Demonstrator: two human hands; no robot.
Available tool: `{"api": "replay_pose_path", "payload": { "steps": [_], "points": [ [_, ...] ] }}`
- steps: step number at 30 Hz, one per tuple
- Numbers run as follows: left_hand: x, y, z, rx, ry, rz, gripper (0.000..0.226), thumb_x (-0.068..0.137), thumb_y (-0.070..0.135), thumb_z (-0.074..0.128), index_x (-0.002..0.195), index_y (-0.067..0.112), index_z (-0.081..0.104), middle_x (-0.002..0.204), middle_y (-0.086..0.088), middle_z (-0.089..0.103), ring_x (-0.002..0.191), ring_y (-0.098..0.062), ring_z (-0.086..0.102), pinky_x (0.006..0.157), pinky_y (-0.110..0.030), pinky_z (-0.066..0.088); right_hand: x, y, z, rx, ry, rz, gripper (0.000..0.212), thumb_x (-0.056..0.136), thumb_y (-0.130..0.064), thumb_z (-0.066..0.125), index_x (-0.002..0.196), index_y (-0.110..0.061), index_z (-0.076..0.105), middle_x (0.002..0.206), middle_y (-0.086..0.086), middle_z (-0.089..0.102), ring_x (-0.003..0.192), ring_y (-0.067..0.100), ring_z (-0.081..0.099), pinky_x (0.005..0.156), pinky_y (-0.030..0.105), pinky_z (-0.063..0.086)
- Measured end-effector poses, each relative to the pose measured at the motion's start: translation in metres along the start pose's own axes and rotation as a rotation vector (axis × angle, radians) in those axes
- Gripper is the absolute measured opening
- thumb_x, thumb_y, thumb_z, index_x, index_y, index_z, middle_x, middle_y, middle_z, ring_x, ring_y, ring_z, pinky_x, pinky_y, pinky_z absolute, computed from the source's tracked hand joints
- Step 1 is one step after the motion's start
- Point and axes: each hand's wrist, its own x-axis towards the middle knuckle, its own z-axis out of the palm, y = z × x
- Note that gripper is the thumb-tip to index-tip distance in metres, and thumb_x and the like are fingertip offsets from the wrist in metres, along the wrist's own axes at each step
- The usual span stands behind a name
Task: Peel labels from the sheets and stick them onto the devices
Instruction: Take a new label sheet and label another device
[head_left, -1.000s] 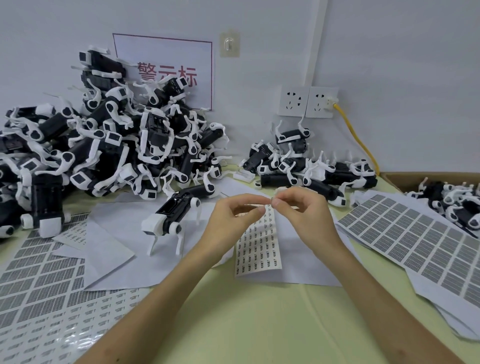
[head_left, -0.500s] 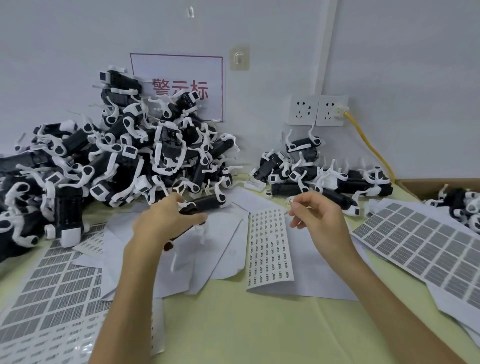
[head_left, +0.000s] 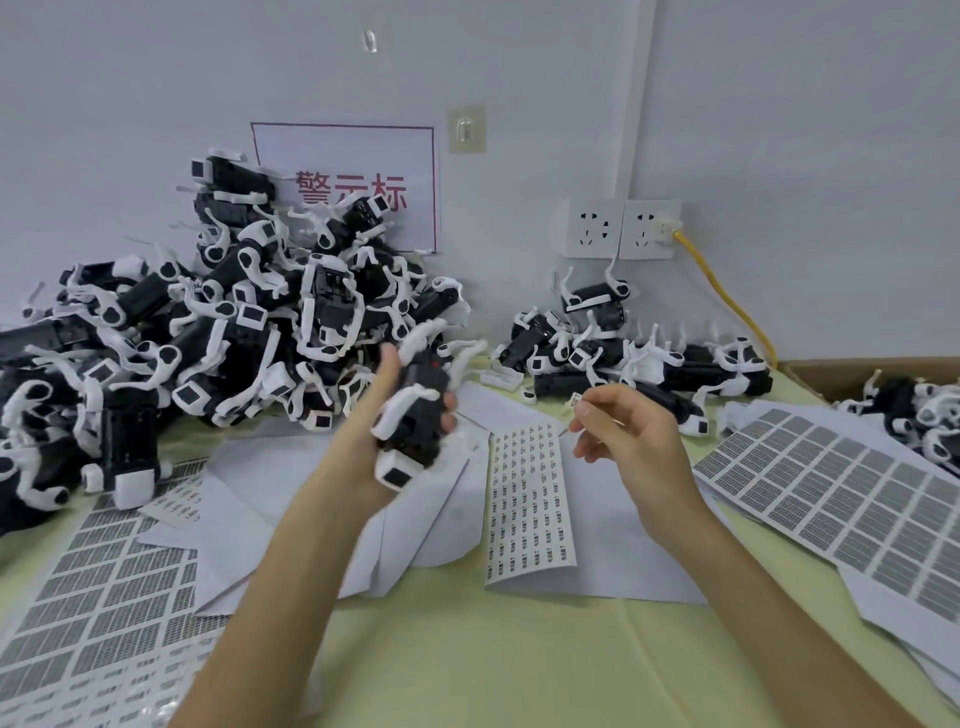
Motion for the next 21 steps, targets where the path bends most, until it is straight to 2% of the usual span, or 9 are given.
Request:
{"api": "replay_pose_path", "payload": {
  "steps": [2,5,7,8,11,13,15,18,21],
  "points": [
    [0.007,-0.025,0.014,-0.068,-0.025,-0.065,0.06,0.099,0.063,0.046,0.129,0.011,0.056,0.088,-0.008,0.061,0.065,-0.017,0.063,0.054,-0.026,0.059,0.001,-0.002,-0.001,0.037,0.034,0.019,0.008,0.097,-0.008,0.065,0.091,-0.013,0.069,0.073,0.001,0.069,0.06,0.017,0.062,0.06,0.026,0.051],
    [0.017,-0.053,0.025,-0.002,0.012,-0.087,0.058,0.091,0.067,0.05,0.105,0.017,0.077,0.079,-0.009,0.062,0.065,-0.02,0.062,0.061,-0.033,0.058,0.002,-0.005,-0.005,0.111,0.059,0.048,0.006,0.097,-0.007,0.065,0.093,-0.01,0.069,0.072,0.001,0.068,0.06,0.017,0.06,0.06,0.027,0.049],
    [0.019,-0.059,0.029,0.06,0.084,-0.081,0.061,0.09,0.073,0.047,0.101,0.018,0.072,0.074,-0.008,0.063,0.066,-0.02,0.057,0.066,-0.034,0.049,0.001,-0.007,-0.006,0.133,0.027,0.06,0.006,0.098,-0.008,0.064,0.094,-0.008,0.07,0.074,0.002,0.067,0.062,0.017,0.059,0.062,0.028,0.048],
    [0.02,-0.06,0.03,0.083,0.128,-0.066,0.063,0.089,0.074,0.048,0.101,0.015,0.067,0.074,-0.007,0.062,0.065,-0.02,0.056,0.066,-0.034,0.046,0.001,-0.008,-0.006,0.132,-0.002,0.06,0.007,0.098,-0.009,0.064,0.095,-0.008,0.07,0.075,0.003,0.068,0.064,0.018,0.059,0.063,0.029,0.048],
    [0.021,-0.062,0.032,0.071,0.174,0.026,0.061,0.086,0.068,0.065,0.108,0.011,0.065,0.084,-0.004,0.058,0.065,-0.019,0.06,0.056,-0.034,0.052,-0.003,-0.009,-0.002,0.075,-0.097,0.036,0.008,0.099,-0.01,0.064,0.093,-0.009,0.07,0.078,0.003,0.069,0.07,0.016,0.061,0.065,0.026,0.049],
    [0.022,-0.063,0.034,0.071,0.148,0.085,0.054,0.096,0.057,0.063,0.132,0.018,0.063,0.092,-0.006,0.052,0.074,-0.019,0.057,0.066,-0.037,0.055,-0.005,-0.008,0.0,0.024,-0.143,0.015,0.009,0.099,-0.01,0.063,0.092,-0.011,0.07,0.079,0.0,0.07,0.072,0.014,0.062,0.066,0.023,0.05],
    [0.023,-0.066,0.034,0.114,0.111,0.117,0.05,0.102,0.055,0.055,0.143,0.027,0.058,0.095,-0.006,0.048,0.077,-0.019,0.053,0.075,-0.041,0.052,-0.007,-0.008,0.002,-0.009,-0.171,0.004,0.01,0.099,-0.008,0.063,0.092,-0.011,0.07,0.079,0.0,0.07,0.073,0.014,0.063,0.067,0.023,0.05],
    [0.023,-0.07,0.035,0.158,0.13,0.11,0.057,0.097,0.065,0.058,0.13,0.02,0.062,0.089,-0.004,0.052,0.072,-0.016,0.055,0.077,-0.038,0.052,-0.008,-0.008,0.004,-0.021,-0.196,0.001,0.012,0.098,-0.005,0.063,0.091,-0.012,0.07,0.08,0.002,0.07,0.074,0.015,0.063,0.068,0.026,0.05],
    [0.023,-0.075,0.032,0.264,0.168,0.174,0.058,0.087,0.065,0.064,0.123,0.02,0.057,0.094,-0.008,0.055,0.073,-0.02,0.06,0.073,-0.039,0.054,-0.01,-0.007,0.005,-0.028,-0.244,-0.001,0.013,0.098,-0.004,0.064,0.089,-0.011,0.069,0.079,0.004,0.069,0.071,0.017,0.062,0.066,0.025,0.049]
  ]
}}
